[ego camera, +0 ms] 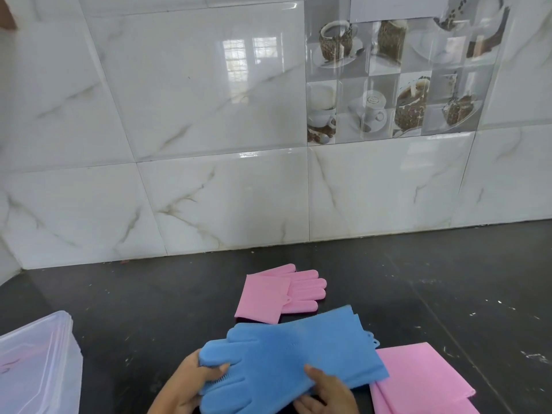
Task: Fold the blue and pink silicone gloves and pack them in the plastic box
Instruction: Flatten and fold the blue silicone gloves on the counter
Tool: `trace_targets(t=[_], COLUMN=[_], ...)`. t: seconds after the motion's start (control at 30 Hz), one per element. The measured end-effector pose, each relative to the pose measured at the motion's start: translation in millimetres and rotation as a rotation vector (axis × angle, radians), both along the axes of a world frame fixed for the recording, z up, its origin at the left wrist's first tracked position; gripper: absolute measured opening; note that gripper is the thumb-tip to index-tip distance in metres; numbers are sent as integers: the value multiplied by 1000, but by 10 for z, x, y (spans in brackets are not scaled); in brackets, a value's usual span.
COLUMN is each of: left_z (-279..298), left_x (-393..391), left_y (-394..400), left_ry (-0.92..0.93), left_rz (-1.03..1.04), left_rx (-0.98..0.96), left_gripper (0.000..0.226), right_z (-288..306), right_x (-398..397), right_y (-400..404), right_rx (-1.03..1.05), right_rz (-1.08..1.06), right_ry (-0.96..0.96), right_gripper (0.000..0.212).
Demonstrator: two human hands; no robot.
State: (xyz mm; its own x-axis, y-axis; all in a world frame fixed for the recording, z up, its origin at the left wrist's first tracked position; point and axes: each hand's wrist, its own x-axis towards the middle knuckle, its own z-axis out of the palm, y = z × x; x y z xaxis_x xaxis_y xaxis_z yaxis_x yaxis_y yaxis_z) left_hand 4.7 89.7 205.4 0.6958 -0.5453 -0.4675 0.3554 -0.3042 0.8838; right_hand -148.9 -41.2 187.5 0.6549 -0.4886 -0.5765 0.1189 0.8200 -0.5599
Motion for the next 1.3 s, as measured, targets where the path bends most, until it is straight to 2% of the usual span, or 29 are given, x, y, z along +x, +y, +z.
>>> trace_targets(t=[0.07,0.17,0.37,0.53,0.7,0.77,0.9,1.07,1.2,1.3], left_z=[-16,-8,-35,-8,-2,-14,-70,-134,-134,-156], left_x=[200,262,405,480,483,476,448,377,315,278], left_y=[166,68,-7,-29,-16,-23,-39,-80,-109,-120], left_ry=[-34,-152,-285,-245,-197,-199,-238,-419,-523,-532], left_rz=[-48,-83,-140,-191,-195,-175,-40,123,165,174], left_rx=[25,108,205,259,258,249,206,262,301,355], left_gripper=[40,21,21,26,25,25,29,40,40,43], right_z=[62,90,92,183,175,142,101,116,124,128], right_x=[-48,-121,-217,-242,-258,-300,-399,-468,-455,-446], right_y=[-139,-351,-534,-655,-792,-824,-815,-808,-838,-832], right_rx=[-45,-147,-280,-498,-833,-882,-960,-1093,-1215,-1307], right_rz=[-97,-252,-211,-91,85,119,221,351,366,354], right_ry=[61,144,255,383,615,664,770,927,1025,1080], right_gripper=[41,57,65,41,12,17,10,20,22,17])
